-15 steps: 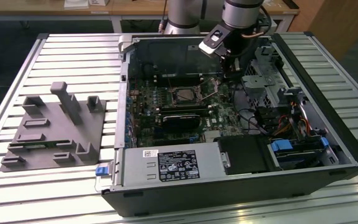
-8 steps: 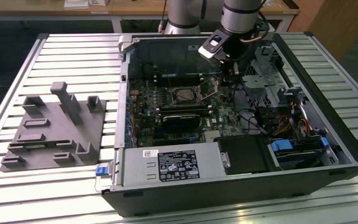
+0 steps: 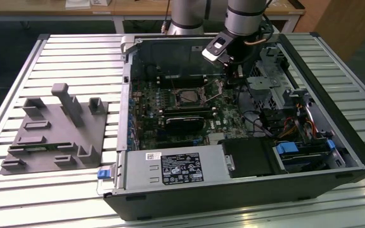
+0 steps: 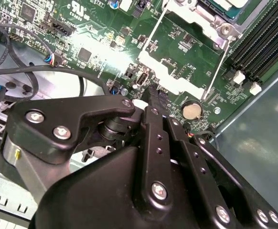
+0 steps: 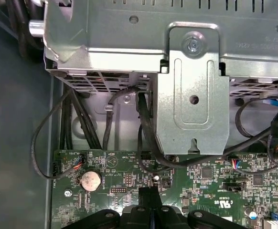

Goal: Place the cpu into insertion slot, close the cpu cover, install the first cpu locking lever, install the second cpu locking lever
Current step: 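Close the cpu cover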

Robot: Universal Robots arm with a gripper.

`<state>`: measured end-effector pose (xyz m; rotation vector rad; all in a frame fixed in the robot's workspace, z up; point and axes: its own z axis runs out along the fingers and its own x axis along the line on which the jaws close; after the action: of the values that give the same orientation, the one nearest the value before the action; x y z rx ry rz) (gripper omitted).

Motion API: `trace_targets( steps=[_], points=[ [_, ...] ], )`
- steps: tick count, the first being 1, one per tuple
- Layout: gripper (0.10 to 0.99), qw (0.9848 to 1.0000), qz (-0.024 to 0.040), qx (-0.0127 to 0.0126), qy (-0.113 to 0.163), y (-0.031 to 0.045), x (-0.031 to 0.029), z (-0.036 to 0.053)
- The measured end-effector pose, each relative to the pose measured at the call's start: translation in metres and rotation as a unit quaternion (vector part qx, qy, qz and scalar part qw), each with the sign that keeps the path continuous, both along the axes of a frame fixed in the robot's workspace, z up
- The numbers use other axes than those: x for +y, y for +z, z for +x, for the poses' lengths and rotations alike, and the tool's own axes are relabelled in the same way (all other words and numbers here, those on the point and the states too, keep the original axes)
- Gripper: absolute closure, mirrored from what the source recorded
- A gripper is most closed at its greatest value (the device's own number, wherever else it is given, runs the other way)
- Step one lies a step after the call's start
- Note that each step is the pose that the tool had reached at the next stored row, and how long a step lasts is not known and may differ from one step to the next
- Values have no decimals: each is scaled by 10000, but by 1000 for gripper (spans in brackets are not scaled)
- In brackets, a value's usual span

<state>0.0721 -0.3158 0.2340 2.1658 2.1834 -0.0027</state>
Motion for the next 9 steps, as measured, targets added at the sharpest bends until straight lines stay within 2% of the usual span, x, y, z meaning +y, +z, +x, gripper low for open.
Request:
trace_targets(
  steps=[2,3,4,9],
  points=[
    [980,10000,0,7,0,-1,0,0],
    [980,10000,2,31,0,-2,0,0],
    [980,10000,1,82,0,-2,0,1],
    [980,9991,1,418,0,-7,0,9]
  ],
)
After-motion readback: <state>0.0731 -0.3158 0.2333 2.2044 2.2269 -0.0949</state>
